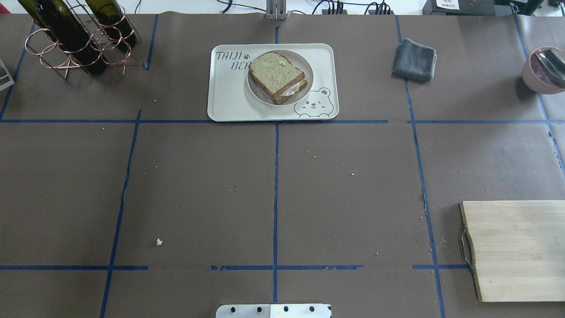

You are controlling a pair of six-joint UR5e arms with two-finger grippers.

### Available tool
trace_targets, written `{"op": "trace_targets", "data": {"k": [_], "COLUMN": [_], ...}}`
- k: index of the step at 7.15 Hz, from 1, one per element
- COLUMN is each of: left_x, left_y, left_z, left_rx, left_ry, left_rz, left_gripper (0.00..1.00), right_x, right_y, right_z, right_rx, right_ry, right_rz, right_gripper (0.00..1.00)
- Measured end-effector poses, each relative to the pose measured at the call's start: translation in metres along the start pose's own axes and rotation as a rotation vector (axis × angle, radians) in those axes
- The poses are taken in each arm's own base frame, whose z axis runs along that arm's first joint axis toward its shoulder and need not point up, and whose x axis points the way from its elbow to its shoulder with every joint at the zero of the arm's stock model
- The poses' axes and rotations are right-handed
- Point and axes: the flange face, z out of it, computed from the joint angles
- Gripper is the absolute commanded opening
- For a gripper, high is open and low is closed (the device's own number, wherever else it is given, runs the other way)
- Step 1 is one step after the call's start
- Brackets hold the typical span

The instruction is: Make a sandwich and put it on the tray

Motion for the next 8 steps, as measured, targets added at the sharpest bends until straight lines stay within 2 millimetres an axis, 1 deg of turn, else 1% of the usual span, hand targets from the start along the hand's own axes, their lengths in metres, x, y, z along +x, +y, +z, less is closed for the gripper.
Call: {"op": "trace_targets", "data": {"k": [2, 4, 6, 8], "left_x": [0.000, -0.002, 0.003, 0.008], "left_y": [0.000, 0.006, 0.010, 0.008], "left_z": [0.000, 0.006, 0.009, 0.005], "left_rx": [0.000, -0.058, -0.103, -0.088], "left_ry": [0.002, 0.019, 0.052, 0.062], "left_rz": [-0.007, -0.065, -0.106, -0.087], "left_gripper": [1.00, 1.00, 1.00, 1.00], "right_x": [-0.002, -0.002, -0.001, -0.004], "right_y": [-0.002, -0.003, -0.002, -0.001], "right_z": [-0.003, -0.002, 0.000, -0.001], "right_rx": [0.025, 0.028, 0.026, 0.035], "right_ry": [0.005, 0.004, -0.009, -0.042], "right_rz": [-0.026, -0.028, -0.023, -0.026], "right_gripper": [1.00, 1.00, 1.00, 1.00]}}
